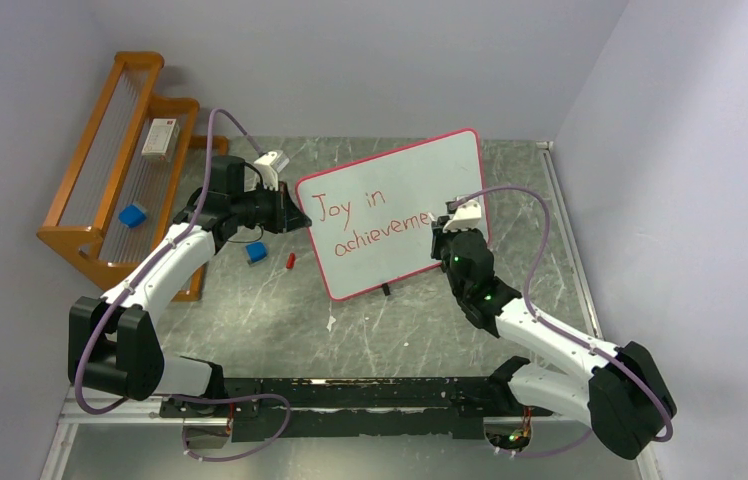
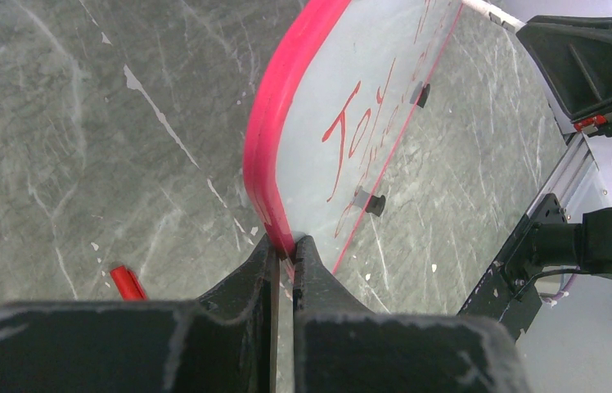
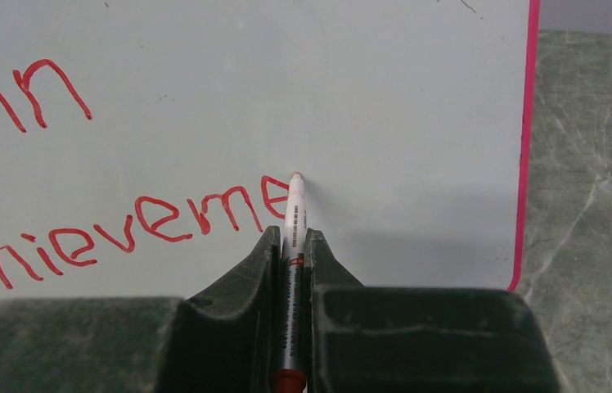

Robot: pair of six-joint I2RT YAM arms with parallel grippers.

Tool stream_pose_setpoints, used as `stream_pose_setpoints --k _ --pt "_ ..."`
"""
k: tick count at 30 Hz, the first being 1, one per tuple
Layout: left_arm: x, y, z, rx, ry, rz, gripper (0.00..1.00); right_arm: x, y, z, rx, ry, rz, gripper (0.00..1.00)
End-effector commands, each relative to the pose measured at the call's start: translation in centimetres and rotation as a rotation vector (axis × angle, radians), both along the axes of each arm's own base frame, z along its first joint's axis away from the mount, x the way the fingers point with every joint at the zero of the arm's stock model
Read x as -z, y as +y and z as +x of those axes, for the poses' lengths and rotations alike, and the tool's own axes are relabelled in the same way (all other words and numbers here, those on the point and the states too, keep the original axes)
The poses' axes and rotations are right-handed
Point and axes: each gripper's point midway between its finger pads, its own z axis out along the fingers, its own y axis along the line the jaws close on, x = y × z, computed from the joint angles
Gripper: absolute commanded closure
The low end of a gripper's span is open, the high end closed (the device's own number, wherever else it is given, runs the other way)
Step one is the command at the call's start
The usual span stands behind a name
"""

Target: Write a sentence on the whiteboard

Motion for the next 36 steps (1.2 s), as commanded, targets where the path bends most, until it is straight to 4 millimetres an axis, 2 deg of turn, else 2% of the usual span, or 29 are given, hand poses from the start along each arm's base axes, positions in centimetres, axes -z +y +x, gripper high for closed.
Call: stream_pose_setpoints --k 1,9,17,31,36 --pt "0.8 2.0 1.7 -0.074 -0.041 0.079 0.95 0.2 -0.6 -0.2 0.023 0.011 0.021 1.00" --pt "0.8 2.0 1.6 -0.074 -0.041 0.079 0.95 1.9 -1.1 -1.0 0.033 0.064 0.016 1.00" --pt "0.8 2.0 1.7 -0.075 -0.043 0.079 0.95 2.6 -1.5 -1.4 0.043 0.081 0.015 1.00" --pt "0.8 2.0 1.7 -0.076 -0.040 0.081 0.95 0.3 -1.4 -1.2 0.027 0.008 0.038 1.00" --pt "0.9 2.1 1.7 -0.076 -0.040 0.082 0.95 0.0 -1.0 -0.8 0.021 -0.003 0.037 1.00"
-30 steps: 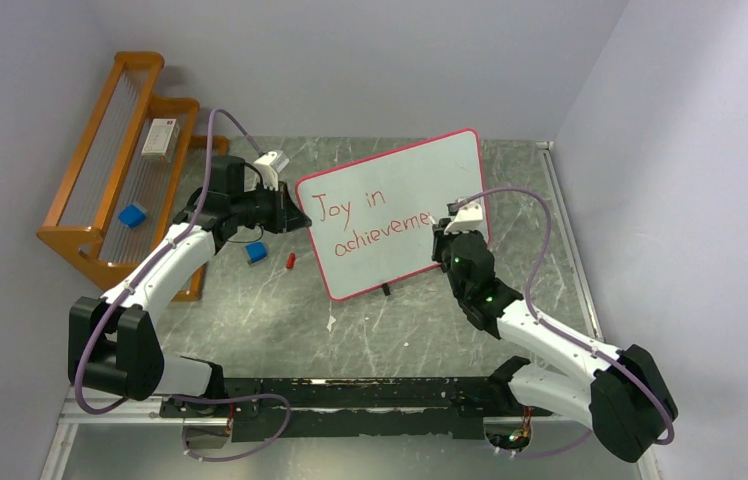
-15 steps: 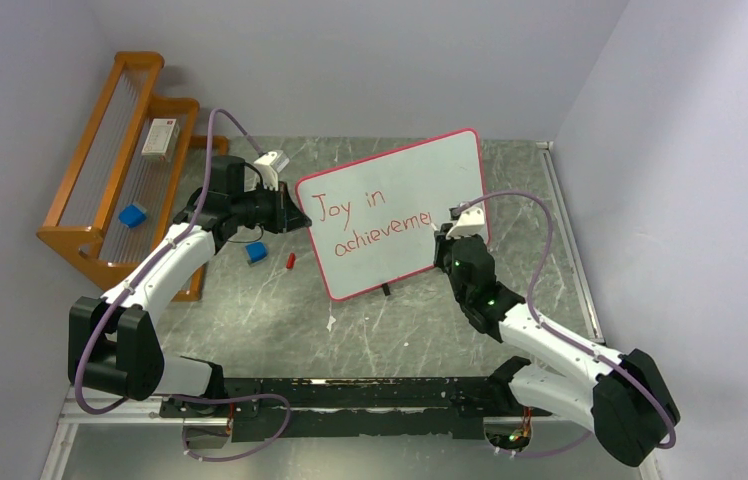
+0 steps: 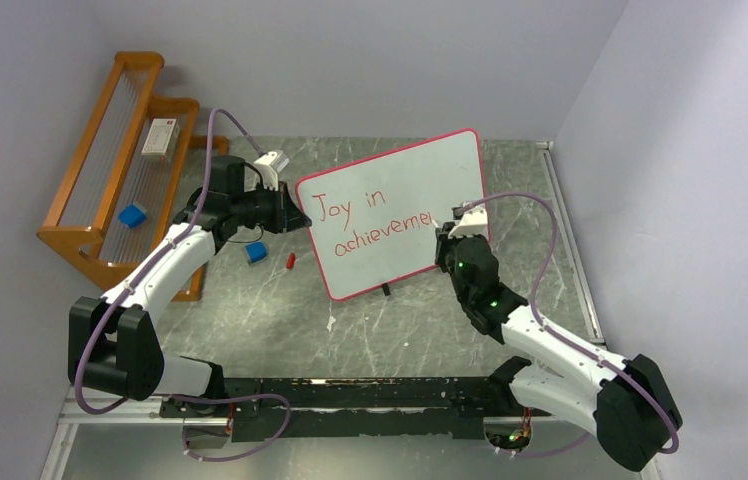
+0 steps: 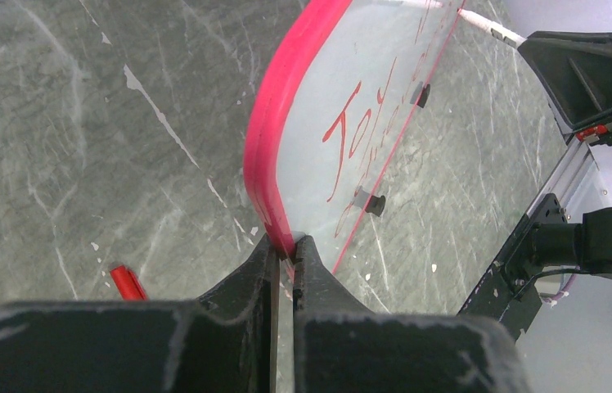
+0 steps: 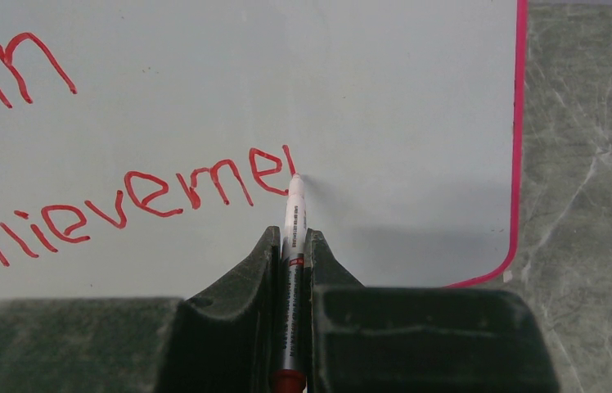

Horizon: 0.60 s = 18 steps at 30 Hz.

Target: Write a sentence on the whiteboard

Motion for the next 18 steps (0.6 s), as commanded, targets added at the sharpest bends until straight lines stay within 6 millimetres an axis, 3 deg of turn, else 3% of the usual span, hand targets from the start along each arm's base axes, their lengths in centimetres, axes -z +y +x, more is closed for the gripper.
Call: stream_pose_setpoints --k 1,18 --pt "0.9 2.0 1.7 -0.075 -0.039 0.081 0.95 -0.7 -0.1 0.6 0.009 -0.031 0.008 1.00" --pt "0.9 2.0 1.7 -0.072 -0.038 0.080 0.95 -1.7 0.5 1.7 0.004 -0.060 0.007 1.00"
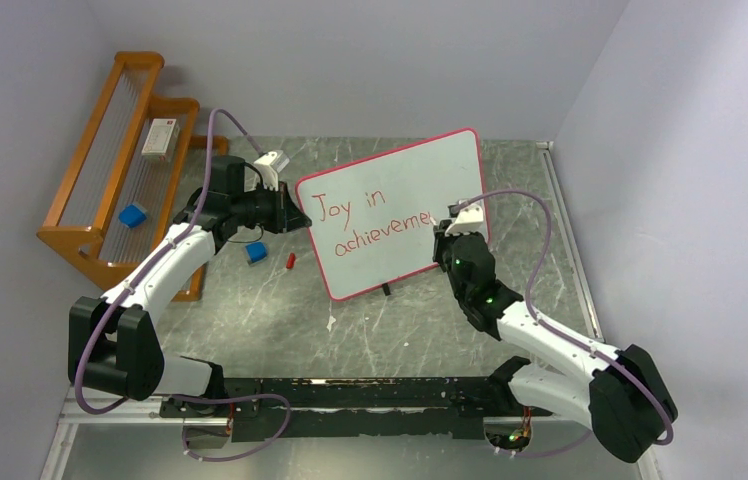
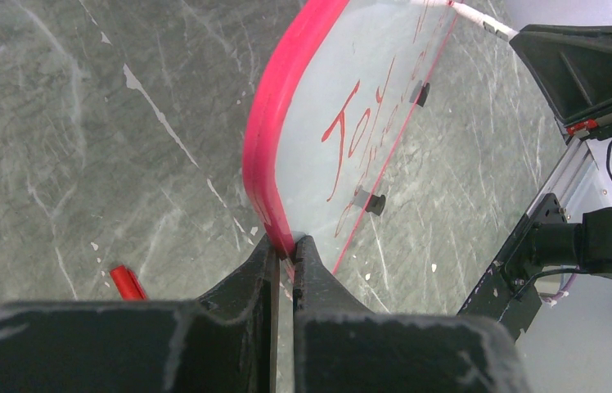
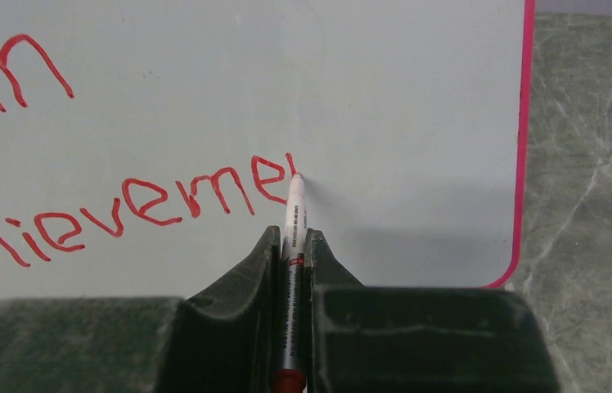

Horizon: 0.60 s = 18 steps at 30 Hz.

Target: Write a sentence on the whiteboard

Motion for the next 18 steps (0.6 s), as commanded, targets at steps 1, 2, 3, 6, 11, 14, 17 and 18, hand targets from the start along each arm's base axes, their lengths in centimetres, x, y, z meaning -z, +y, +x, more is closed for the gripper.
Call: stream_pose_setpoints --k 1,2,3,6,11,14,17,18 --pt "0.9 2.0 1.7 -0.072 -0.037 0.080 0.95 -2.2 0.1 1.0 0.010 -0.057 0.030 1.00" --pt "0.9 2.0 1.7 -0.071 -0.039 0.080 0.95 -2.3 0.1 1.1 0.010 -0.059 0.030 1.00" --pt "0.9 2.0 1.7 -0.072 -0.040 0.080 0.95 -2.3 0.1 1.2 0.011 -0.061 0.030 1.00" --pt "0.9 2.0 1.7 -0.072 -0.039 0.080 0.95 -2.5 -0.1 1.3 0.022 -0.067 0.030 1.00" --pt "0.8 2.0 1.7 -0.073 -0.039 0.080 0.95 -2.6 -0.6 1.4 0.039 -0.068 0.030 1.00" --pt "0.9 2.0 1.7 -0.076 -0.039 0.081 0.95 -2.4 -0.8 1.4 0.051 -0.059 0.029 1.00" --pt "0.9 2.1 1.7 -0.076 -0.040 0.081 0.95 -2.1 -1.2 1.3 0.065 -0.043 0.031 1.00" --pt "0.9 2.0 1.7 -0.075 -0.039 0.081 0.95 -1.8 -1.2 1.2 0.065 -0.037 0.029 1.00"
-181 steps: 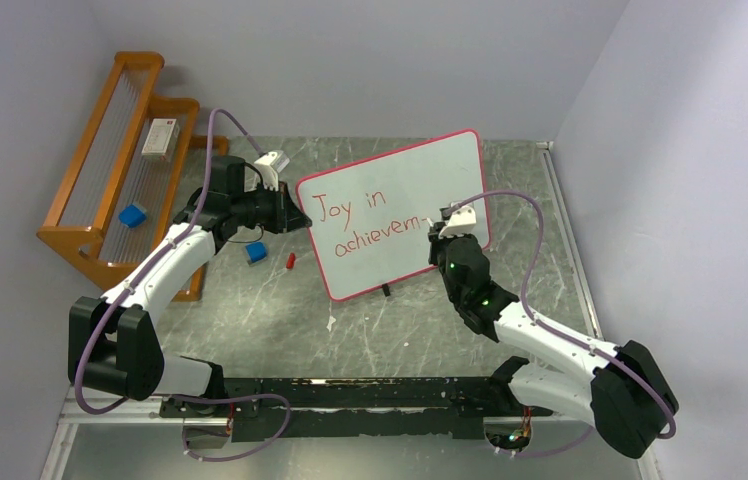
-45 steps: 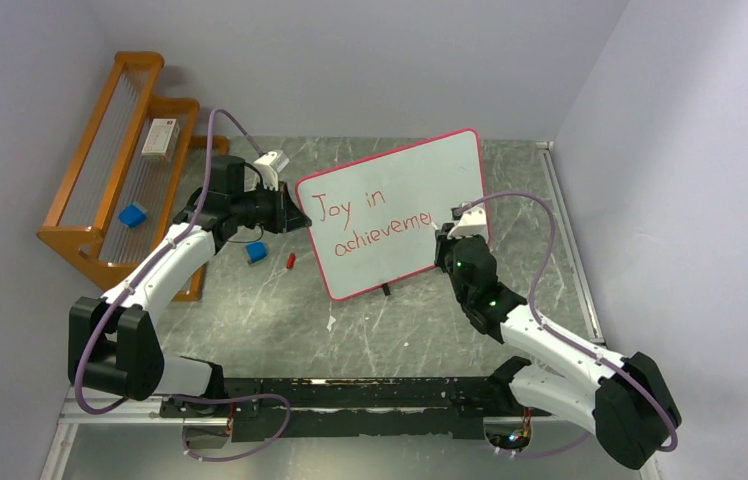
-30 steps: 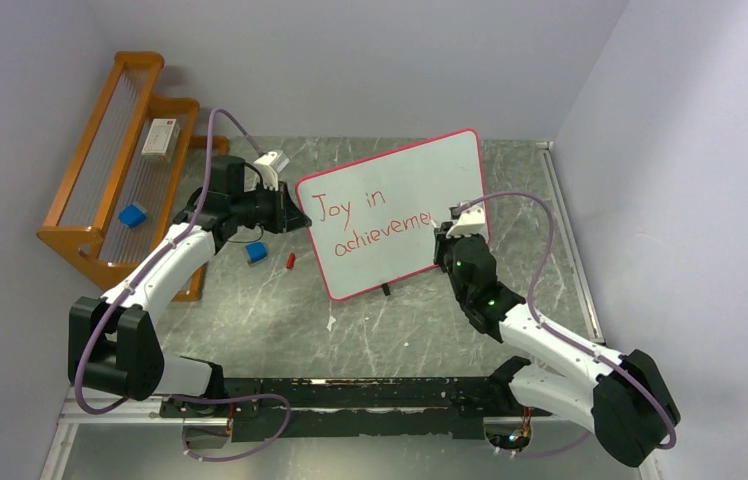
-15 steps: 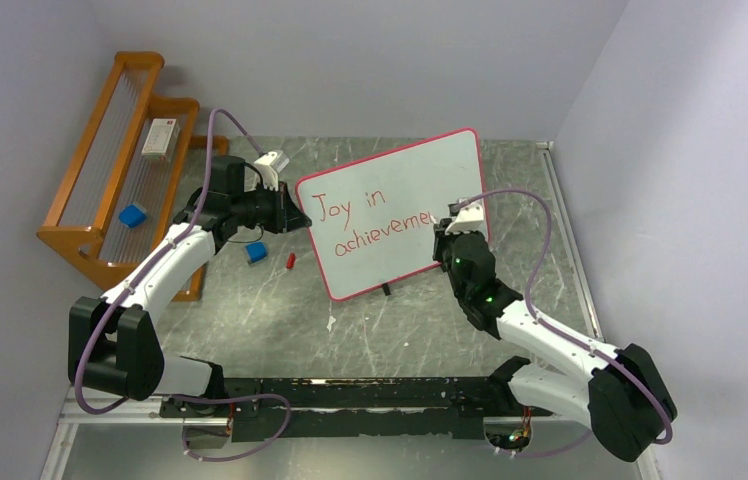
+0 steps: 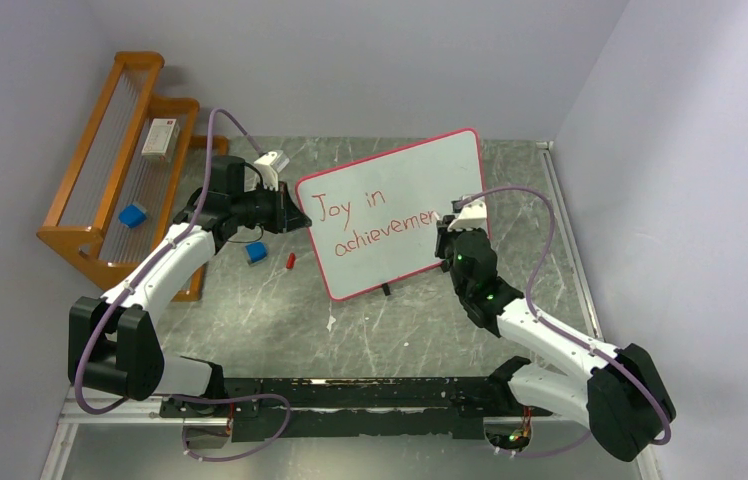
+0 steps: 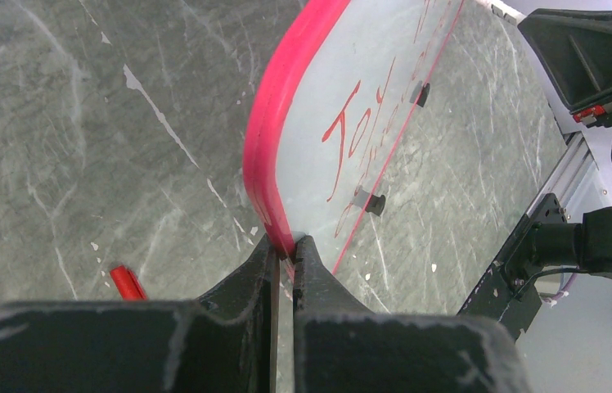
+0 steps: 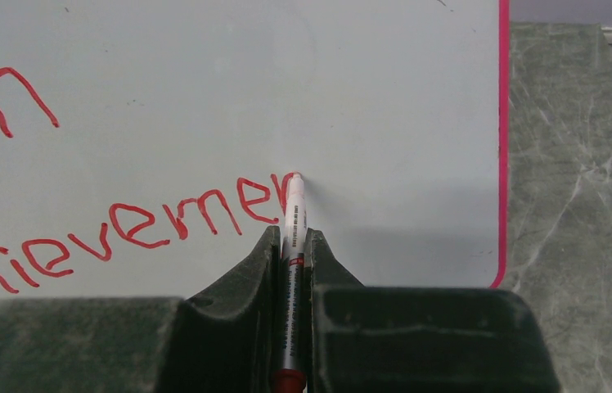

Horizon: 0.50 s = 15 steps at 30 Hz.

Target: Write a sentence on the whiteboard

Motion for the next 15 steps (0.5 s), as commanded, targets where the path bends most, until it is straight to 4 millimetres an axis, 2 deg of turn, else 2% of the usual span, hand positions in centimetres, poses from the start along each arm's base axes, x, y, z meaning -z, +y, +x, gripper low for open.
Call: stream_pose_setpoints --k 1,15 --pt "0.9 2.0 1.7 -0.075 -0.039 0.081 0.95 -0.7 -0.7 0.3 0.038 -0.008 0.026 1.00" --pt "0.9 2.1 1.7 -0.077 -0.038 0.083 0.95 1.6 -1.2 -0.9 0.043 0.066 0.022 1.00"
